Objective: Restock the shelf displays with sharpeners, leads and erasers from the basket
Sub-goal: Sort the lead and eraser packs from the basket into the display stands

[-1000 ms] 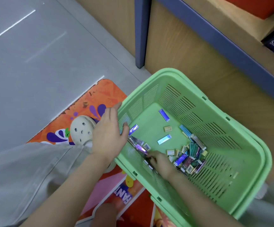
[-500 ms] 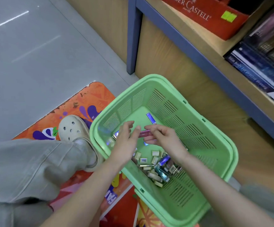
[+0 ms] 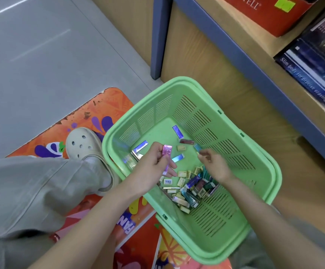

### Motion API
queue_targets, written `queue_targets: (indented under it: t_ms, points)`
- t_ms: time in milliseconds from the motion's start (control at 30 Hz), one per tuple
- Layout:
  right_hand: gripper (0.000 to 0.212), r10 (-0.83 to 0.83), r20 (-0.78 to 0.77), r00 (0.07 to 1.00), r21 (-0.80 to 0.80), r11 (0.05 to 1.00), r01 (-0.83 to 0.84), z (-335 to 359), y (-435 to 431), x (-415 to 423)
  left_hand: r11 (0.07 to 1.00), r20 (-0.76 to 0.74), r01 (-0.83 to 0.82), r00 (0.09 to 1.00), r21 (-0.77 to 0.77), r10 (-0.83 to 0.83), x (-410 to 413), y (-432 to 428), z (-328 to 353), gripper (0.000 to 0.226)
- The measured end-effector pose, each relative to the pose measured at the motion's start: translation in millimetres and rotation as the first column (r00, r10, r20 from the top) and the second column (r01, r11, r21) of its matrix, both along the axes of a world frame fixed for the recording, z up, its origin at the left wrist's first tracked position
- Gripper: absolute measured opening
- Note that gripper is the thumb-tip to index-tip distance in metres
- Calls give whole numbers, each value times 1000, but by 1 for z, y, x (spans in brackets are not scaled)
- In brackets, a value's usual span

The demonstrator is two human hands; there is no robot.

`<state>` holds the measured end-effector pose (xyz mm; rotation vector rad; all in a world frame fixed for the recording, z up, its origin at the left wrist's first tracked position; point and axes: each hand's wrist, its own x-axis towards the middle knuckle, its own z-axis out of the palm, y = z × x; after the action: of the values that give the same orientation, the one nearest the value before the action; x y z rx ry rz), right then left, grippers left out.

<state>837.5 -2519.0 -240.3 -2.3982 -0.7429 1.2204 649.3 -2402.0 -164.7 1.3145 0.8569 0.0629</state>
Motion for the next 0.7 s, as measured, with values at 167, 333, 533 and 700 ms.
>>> queue_targets:
  t_ms: [167, 333, 533, 700]
  points:
    - [69, 7, 35, 999, -342, 940, 5, -53, -33, 5, 1000, 7, -12, 1000, 11, 12, -3, -2, -8, 12]
    - [81, -13, 187, 982, -398, 913, 88, -74, -26, -4, 999, -8, -33, 999, 7, 33, 1, -3, -15, 12]
    - [68, 276, 213, 937, -390, 904, -178, -89, -32, -18, 1000, -23, -26, 999, 8, 26, 6, -2, -20, 11]
    - [75, 67, 108, 992, -290, 956, -33, -92, -36, -22, 999, -48, -34, 998, -2, 34, 8, -3, -28, 12]
